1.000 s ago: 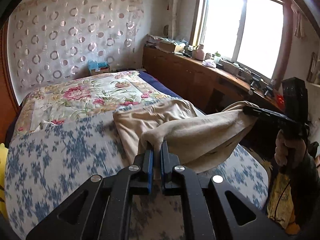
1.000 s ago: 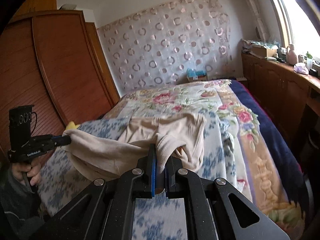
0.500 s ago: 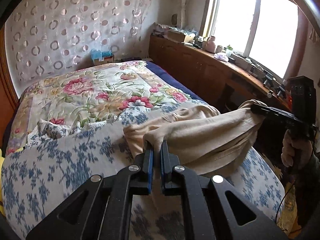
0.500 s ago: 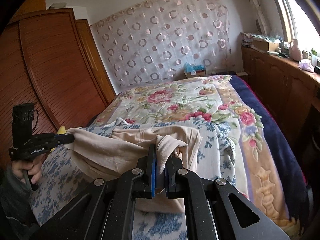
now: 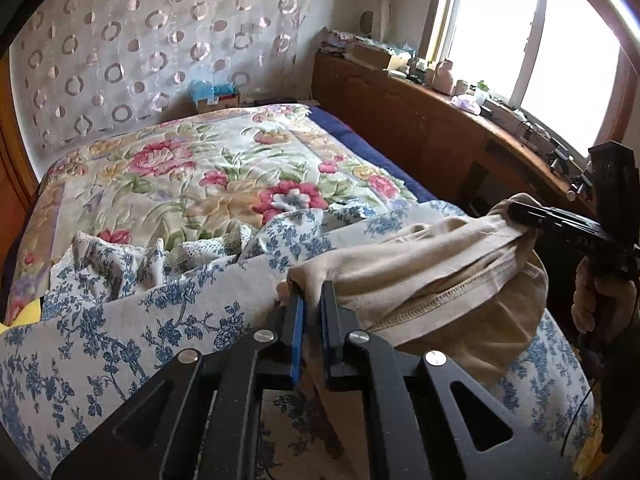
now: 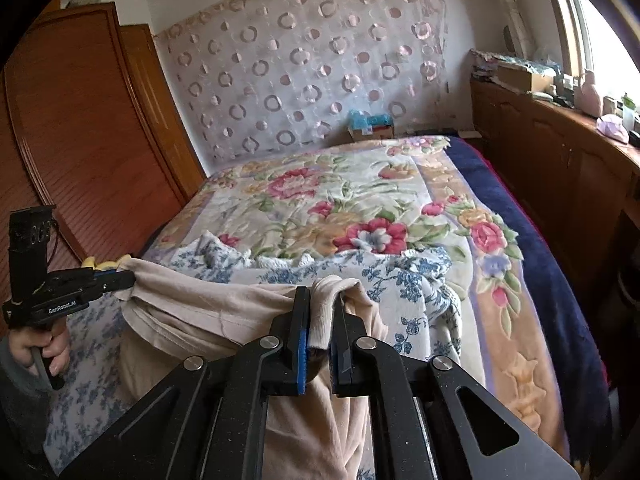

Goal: Fold small clothes

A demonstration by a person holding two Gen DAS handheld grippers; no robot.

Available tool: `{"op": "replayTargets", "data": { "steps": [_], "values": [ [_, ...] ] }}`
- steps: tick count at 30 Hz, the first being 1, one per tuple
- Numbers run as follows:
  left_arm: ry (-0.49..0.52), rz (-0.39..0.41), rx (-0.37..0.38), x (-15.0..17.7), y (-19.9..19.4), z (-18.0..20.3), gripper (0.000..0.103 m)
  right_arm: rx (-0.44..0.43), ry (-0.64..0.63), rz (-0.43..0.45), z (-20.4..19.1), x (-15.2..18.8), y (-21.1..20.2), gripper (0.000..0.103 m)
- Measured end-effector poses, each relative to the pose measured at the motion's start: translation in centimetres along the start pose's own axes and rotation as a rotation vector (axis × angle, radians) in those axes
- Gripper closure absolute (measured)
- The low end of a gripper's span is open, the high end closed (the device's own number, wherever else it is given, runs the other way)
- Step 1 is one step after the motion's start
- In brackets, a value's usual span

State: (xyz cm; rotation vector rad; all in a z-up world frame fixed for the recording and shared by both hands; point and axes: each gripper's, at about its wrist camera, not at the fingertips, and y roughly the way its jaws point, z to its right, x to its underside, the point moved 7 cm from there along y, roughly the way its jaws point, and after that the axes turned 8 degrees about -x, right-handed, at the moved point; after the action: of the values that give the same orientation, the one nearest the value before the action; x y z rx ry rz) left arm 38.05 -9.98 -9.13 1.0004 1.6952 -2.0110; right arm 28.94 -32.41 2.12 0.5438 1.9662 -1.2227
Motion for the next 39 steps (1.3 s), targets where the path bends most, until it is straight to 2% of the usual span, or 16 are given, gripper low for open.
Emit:
{"op": "replayTargets", "data": {
  "steps": [1,2,4,6,10,15,21,23,24,25,27,28,30,34,36,39],
  "values": [
    [-0.002,-0.008,0.001,0.1,0.1,0.0,0.093,0.016,-0.005,-0.007,-0.1,0.2,-0.2,0.078],
    [0.0,-0.013,-0.001,0.2,0.1,-0.1,0.09,0.024,-0.01,-0.01,-0.2,0.1,-0.5,0.074],
    [0.011,0.008,-0.016,0.0,-0.4,-0.4,0.072,0.03,-0.016,0.001,-0.4,-0.2,-1.2,0.065],
    [0.011,0.03,-0.005,0.1,-1.3,-0.7,0.057,0.047,-0.036,0.007,-0.6,-0.2,-2.2,0.06],
    [0.03,0.016,0.026,1.2,-1.8,-0.8,0.043,0.048,-0.098,-0.039,-1.0,1.1,-3.0,0.058],
    [0.037,-0.038,0.02,2.5,-0.3,-0.5,0.042,0.032,-0.126,-0.123,-1.0,2.0,-1.7,0.058],
    [0.05,-0.045,0.022,2.1,0.5,0.1,0.042,0.004,-0.18,-0.154,-1.8,-0.1,0.5,0.059],
    [0.052,-0.044,0.026,2.0,0.6,0.2,0.042,-0.023,-0.186,-0.145,-1.5,-1.2,1.0,0.076],
    [0.051,-0.043,0.026,1.8,0.6,0.2,0.042,-0.046,-0.186,-0.142,-1.3,-1.5,1.2,0.093],
    [0.051,-0.041,0.024,1.8,0.7,0.2,0.042,-0.072,-0.182,-0.136,-1.3,-1.9,1.2,0.098],
    [0.05,-0.032,0.022,1.5,0.8,0.2,0.042,-0.114,-0.159,-0.094,-1.2,-2.6,0.8,0.099],
    [0.048,-0.031,0.021,1.3,1.0,0.1,0.042,-0.134,-0.125,-0.065,-1.0,-3.2,0.5,0.099],
    [0.04,-0.027,0.02,0.8,1.3,0.0,0.042,-0.109,-0.057,-0.026,0.3,-3.9,0.1,0.099],
    [0.023,0.003,-0.019,-0.5,1.9,-0.8,0.042,0.083,0.04,-0.045,3.5,-3.4,0.2,0.099],
    [0.01,0.01,-0.048,-1.1,2.3,-1.5,0.042,0.127,0.017,-0.078,3.5,-2.7,0.3,0.097],
    [-0.001,0.006,-0.073,-1.4,2.7,-2.1,0.042,0.165,-0.015,-0.107,2.9,-2.0,-0.3,0.067]
  ]
}}
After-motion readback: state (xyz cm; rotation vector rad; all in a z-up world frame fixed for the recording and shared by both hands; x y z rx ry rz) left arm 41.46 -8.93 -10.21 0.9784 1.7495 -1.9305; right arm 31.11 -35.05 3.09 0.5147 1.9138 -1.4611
